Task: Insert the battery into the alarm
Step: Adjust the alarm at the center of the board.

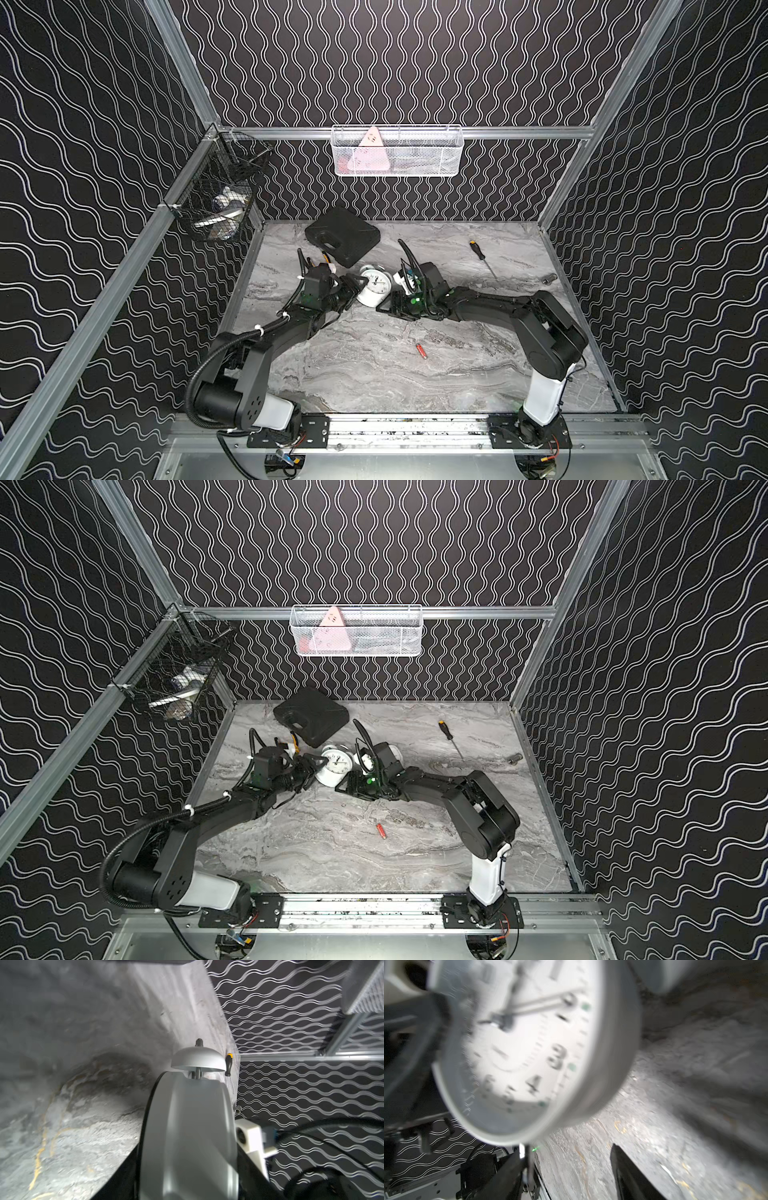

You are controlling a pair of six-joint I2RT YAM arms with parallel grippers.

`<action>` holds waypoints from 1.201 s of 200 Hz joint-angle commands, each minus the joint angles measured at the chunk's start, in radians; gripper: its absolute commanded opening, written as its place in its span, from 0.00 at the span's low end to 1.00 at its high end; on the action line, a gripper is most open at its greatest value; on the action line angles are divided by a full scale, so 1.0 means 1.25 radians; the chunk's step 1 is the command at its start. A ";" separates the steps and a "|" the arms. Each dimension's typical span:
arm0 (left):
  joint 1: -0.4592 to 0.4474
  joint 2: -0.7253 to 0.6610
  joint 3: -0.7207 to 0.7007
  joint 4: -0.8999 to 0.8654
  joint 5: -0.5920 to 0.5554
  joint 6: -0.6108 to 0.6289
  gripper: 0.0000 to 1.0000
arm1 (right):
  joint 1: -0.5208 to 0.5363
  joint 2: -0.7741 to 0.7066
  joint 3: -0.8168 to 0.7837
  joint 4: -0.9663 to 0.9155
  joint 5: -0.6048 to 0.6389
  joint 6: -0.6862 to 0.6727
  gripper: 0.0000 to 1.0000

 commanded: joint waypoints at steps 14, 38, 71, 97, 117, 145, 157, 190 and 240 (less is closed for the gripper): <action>-0.036 -0.056 0.074 -0.194 -0.124 0.200 0.40 | -0.033 -0.090 -0.059 0.005 0.032 0.004 0.70; -0.113 -0.079 0.138 -0.335 -0.288 0.321 0.40 | -0.068 -0.159 -0.098 -0.009 0.055 0.005 0.71; -0.244 -0.086 0.194 -0.450 -0.546 0.434 0.40 | -0.112 -0.233 -0.118 -0.073 0.108 -0.017 0.71; -0.341 -0.078 0.202 -0.475 -0.696 0.501 0.40 | -0.133 -0.223 -0.098 -0.128 0.115 -0.009 0.71; -0.427 -0.042 0.202 -0.467 -0.825 0.575 0.40 | -0.142 -0.190 -0.081 -0.147 0.104 0.031 0.70; -0.524 0.026 0.204 -0.441 -0.965 0.647 0.40 | -0.149 -0.172 -0.083 -0.139 0.082 0.051 0.70; -0.555 0.050 0.204 -0.422 -1.005 0.672 0.40 | -0.151 -0.169 -0.086 -0.137 0.078 0.054 0.69; -0.610 0.140 0.217 -0.407 -1.078 0.734 0.41 | -0.161 -0.162 -0.100 -0.130 0.061 0.059 0.69; -0.612 0.161 0.195 -0.372 -1.031 0.702 0.43 | -0.173 -0.074 -0.091 -0.057 -0.037 0.113 0.69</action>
